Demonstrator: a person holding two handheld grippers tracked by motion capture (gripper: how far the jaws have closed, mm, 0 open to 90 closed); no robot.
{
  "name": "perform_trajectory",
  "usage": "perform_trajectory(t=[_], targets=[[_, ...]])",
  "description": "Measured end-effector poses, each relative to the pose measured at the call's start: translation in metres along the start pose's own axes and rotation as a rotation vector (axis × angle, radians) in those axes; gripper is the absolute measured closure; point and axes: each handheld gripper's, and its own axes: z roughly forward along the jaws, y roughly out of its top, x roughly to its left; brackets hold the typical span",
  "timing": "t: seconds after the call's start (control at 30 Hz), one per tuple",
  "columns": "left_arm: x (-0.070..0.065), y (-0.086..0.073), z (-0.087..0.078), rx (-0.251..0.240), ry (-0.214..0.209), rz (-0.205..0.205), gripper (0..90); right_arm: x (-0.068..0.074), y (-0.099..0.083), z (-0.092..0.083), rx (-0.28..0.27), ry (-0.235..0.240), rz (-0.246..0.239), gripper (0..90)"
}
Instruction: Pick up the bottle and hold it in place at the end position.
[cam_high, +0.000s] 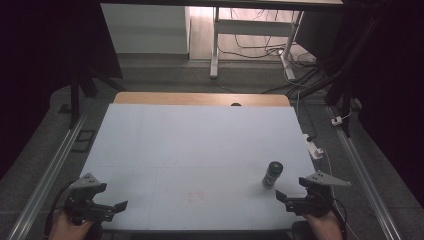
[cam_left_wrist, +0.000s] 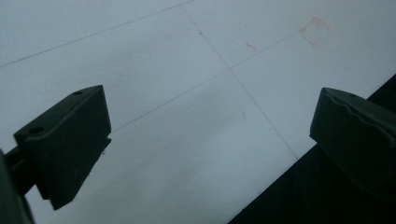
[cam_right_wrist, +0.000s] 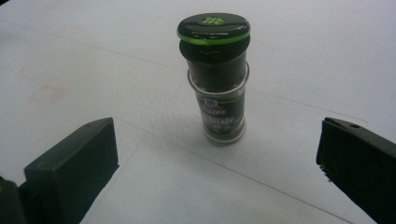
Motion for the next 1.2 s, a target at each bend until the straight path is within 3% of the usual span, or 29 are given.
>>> perform_trajectory(t=[0.3, 0.5, 0.83, 1.2], targets=[[-0.0002, -0.0002, 0.0000, 0.002, -0.006, 0.006, 0.1, -0.0001, 0.0006, 0.0015, 0.017, 0.034, -0.008, 0.0], [0.0001, -0.0001, 0.0000, 0.001, -0.008, 0.005, 0.1, -0.0037, 0.0009, 0.0024, 0.025, 0.067, 0.020, 0.0], [0.0007, -0.0003, -0.0002, -0.002, -0.014, 0.005, 0.1, -0.0005, 0.0015, 0.0037, 0.037, 0.032, -0.002, 0.0], [0.0010, -0.0003, -0.0003, -0.002, -0.017, 0.001, 0.1, 0.0032, 0.0030, 0.0056, 0.046, 0.033, -0.035, 0.0]])
